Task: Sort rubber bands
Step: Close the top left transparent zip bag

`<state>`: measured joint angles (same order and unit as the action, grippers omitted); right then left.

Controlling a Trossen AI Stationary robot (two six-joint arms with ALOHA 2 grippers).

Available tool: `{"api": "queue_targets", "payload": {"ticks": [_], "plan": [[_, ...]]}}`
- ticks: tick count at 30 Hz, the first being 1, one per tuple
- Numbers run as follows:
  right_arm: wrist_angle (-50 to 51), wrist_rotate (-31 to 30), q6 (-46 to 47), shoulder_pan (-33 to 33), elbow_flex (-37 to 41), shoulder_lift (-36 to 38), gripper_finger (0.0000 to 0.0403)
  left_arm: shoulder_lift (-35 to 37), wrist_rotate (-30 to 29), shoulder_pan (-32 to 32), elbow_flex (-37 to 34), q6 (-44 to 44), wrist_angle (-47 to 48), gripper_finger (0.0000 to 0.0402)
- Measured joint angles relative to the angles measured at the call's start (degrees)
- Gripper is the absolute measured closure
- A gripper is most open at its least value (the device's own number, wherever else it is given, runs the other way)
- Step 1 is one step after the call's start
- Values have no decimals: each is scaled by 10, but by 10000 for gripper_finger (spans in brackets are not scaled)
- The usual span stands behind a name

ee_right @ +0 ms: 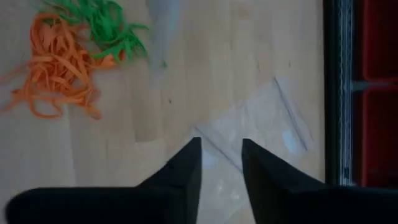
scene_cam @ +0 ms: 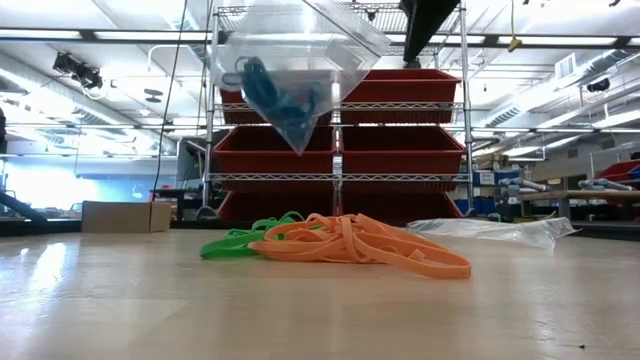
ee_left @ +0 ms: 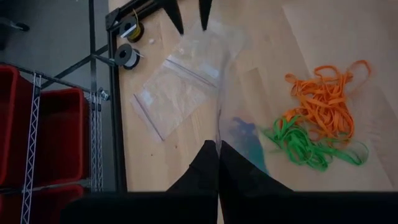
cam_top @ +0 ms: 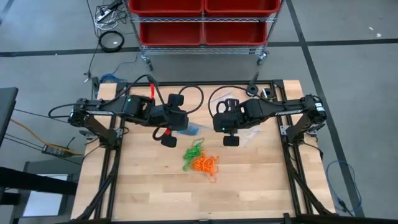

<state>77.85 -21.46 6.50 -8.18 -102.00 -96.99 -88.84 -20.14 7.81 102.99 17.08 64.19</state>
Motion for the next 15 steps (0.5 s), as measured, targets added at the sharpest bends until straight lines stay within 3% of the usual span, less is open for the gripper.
{"api": "queue_targets", "payload": {"ticks": [6, 15], "plan": [[21, -4, 35, -27, 0, 0, 253, 0, -11, -16, -1, -3, 0, 401], [22, -60, 92, -97, 23, 1, 257, 0, 21, -77, -63, -4, -47, 401]]}}
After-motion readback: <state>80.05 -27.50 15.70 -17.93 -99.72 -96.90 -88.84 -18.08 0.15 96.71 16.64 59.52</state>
